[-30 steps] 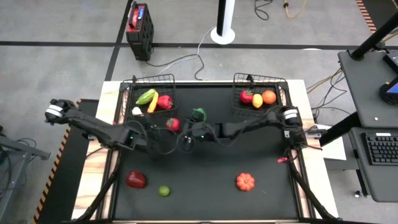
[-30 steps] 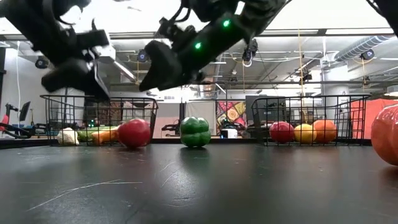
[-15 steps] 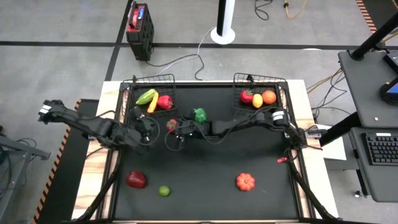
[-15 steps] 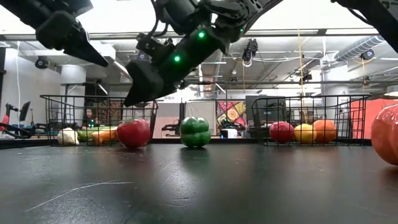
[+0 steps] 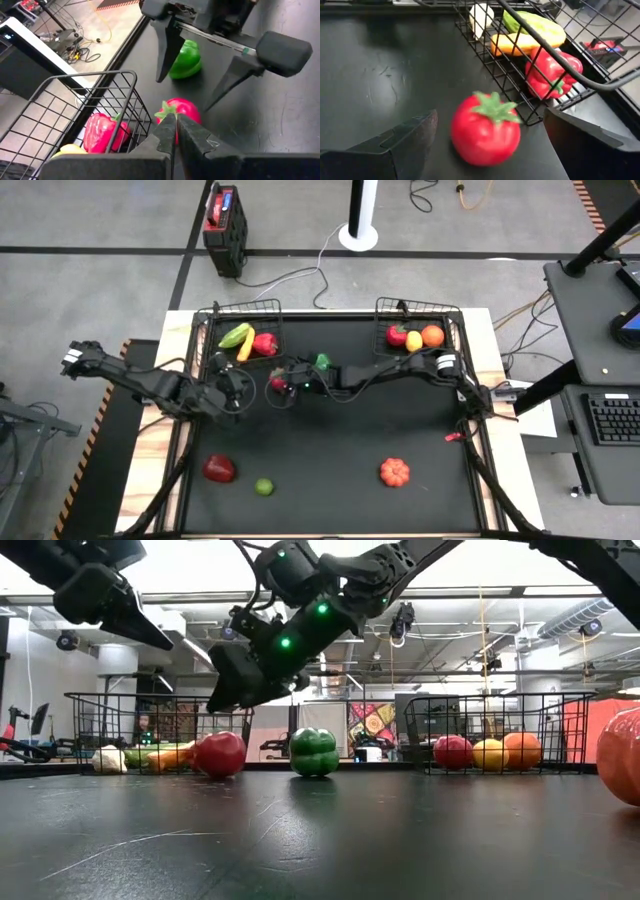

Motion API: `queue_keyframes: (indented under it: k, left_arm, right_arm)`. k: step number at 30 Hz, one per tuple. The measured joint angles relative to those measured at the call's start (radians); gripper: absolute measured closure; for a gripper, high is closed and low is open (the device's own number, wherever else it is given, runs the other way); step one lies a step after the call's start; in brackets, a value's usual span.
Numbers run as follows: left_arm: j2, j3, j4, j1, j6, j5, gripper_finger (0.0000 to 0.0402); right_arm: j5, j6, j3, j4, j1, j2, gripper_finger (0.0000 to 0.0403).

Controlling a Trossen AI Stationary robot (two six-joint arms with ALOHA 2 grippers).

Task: Sort produce into baskets
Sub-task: Put the tomato into the right wire basket

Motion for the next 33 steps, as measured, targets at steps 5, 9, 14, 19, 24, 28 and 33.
queue_keyframes:
  k: [5,9,14,19,24,28,33]
  left_arm:
    - [0.0,-0.028,0.021,0.001,0.0,0.0,0.0401]
    - [-0.002,-0.033,0.034,0.001,-0.001,0.0,0.0401]
    - [-0.001,-0.033,0.056,0.001,0.007,0.001,0.0401]
    - [0.0,-0.033,0.058,0.001,0.007,0.002,0.0401]
    - [0.001,-0.033,0.074,0.001,0.007,0.002,0.0401]
    - [0.002,-0.033,0.08,0.001,0.007,0.002,0.0401]
    - [0.003,-0.033,0.09,0.0,0.002,0.002,0.0401]
  right_arm:
    - [-0.027,0.01,0.0,0.024,-0.003,0.05,0.0046]
    - [-0.019,0.035,0.0,0.043,-0.001,0.091,0.0046]
    - [-0.018,0.074,0.0,0.056,-0.011,0.113,0.0046]
    - [-0.018,0.059,0.0,0.079,-0.017,0.114,0.0047]
    - [-0.027,0.041,0.0,0.08,-0.015,0.115,0.0075]
    - [-0.051,0.037,0.0,0.084,-0.017,0.114,0.0113]
    - [-0.061,0.035,0.0,0.087,-0.017,0.114,0.0138]
